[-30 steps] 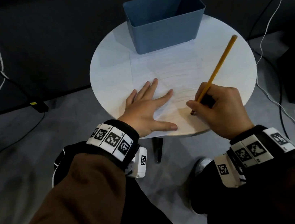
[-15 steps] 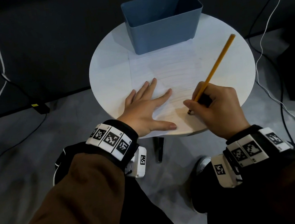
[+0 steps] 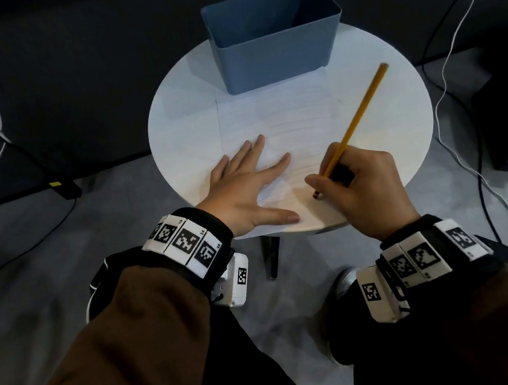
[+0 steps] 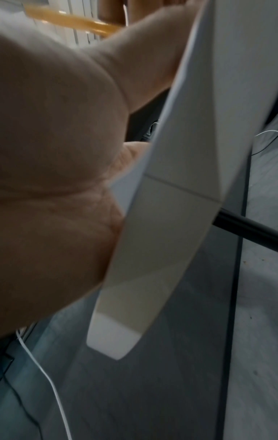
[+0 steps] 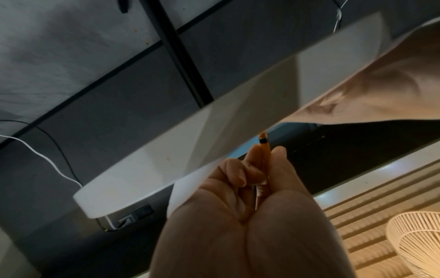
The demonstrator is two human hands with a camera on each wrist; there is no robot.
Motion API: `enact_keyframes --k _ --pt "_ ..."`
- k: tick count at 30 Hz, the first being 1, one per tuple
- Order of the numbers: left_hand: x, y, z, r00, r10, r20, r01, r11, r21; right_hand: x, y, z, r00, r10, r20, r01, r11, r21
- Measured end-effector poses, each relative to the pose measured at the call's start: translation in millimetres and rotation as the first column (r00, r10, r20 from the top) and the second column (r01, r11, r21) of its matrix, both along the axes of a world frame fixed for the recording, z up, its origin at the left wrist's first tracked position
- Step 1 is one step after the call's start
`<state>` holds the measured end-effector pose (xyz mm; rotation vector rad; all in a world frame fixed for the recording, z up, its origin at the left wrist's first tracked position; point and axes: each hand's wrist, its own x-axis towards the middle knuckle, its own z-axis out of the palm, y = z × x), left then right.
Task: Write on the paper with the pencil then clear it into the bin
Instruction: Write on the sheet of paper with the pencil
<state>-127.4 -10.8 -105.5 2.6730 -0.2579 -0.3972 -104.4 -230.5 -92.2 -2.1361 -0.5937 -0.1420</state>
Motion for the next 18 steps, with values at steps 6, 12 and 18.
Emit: enact_keyframes --k 6,12,18 --pt "0.3 0.0 -1.4 1.0 0.006 0.006 -0.006 1.0 0.009 5.2 -19.9 0.5 0.998 -0.056 -0.005 0.056 0.997 -0.046" --pt "0.1 0.1 -0.4 1.0 0.004 0.008 -0.004 1.0 0.004 3.1 -8.5 -0.6 1.0 -0.015 0.0 0.015 1.0 -0.013" --pt "1.1 0.6 -2.1 1.0 0.007 0.006 -0.007 1.0 0.014 7.3 -23.7 -0.8 0.998 -0.057 -0.014 0.056 0.998 -0.041"
